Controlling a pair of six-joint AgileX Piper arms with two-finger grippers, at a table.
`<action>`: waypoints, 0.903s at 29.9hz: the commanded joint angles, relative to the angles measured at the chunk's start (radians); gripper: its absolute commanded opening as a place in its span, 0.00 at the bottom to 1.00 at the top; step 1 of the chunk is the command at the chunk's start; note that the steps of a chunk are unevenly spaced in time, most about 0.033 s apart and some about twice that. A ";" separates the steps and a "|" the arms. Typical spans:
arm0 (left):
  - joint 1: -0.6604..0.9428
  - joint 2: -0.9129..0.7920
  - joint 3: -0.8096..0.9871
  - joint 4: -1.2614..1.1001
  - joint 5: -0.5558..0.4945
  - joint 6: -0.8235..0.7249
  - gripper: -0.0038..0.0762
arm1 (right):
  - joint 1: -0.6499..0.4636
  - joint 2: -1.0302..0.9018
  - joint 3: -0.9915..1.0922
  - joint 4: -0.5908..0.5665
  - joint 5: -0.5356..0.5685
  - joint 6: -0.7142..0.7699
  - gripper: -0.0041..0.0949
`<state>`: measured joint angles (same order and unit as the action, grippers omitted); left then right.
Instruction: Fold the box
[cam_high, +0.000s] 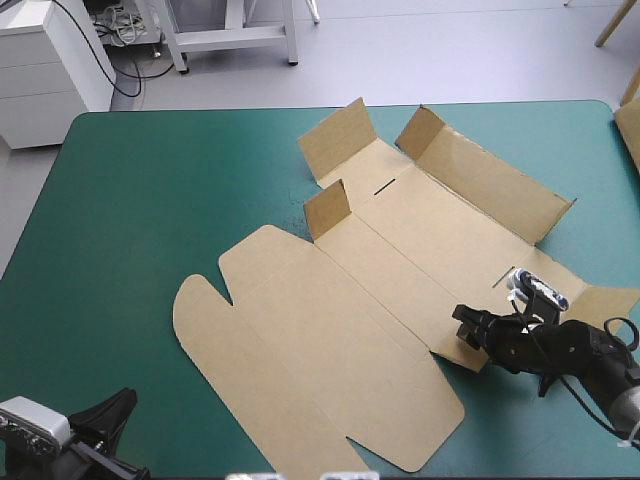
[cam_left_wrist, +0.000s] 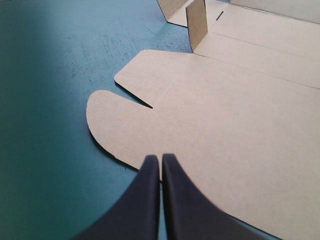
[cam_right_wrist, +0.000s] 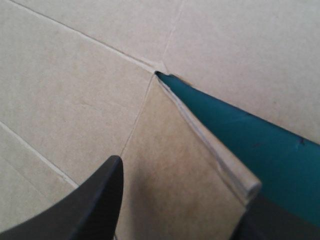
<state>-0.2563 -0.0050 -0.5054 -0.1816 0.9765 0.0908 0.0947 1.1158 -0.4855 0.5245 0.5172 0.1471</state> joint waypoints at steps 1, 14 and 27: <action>-0.003 0.016 -0.022 -0.013 -0.074 -0.001 0.04 | -0.003 0.011 -0.026 0.015 -0.028 -0.026 0.51; -0.003 0.016 -0.022 -0.013 -0.074 -0.001 0.04 | -0.003 0.019 -0.053 0.000 -0.021 -0.098 0.03; -0.003 0.016 -0.022 -0.011 -0.074 -0.001 0.04 | -0.003 0.328 -0.632 -0.424 0.363 -0.069 0.03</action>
<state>-0.2563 -0.0050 -0.5054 -0.1816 0.9772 0.0908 0.0947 1.3880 -0.9619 0.1776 0.8176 0.1047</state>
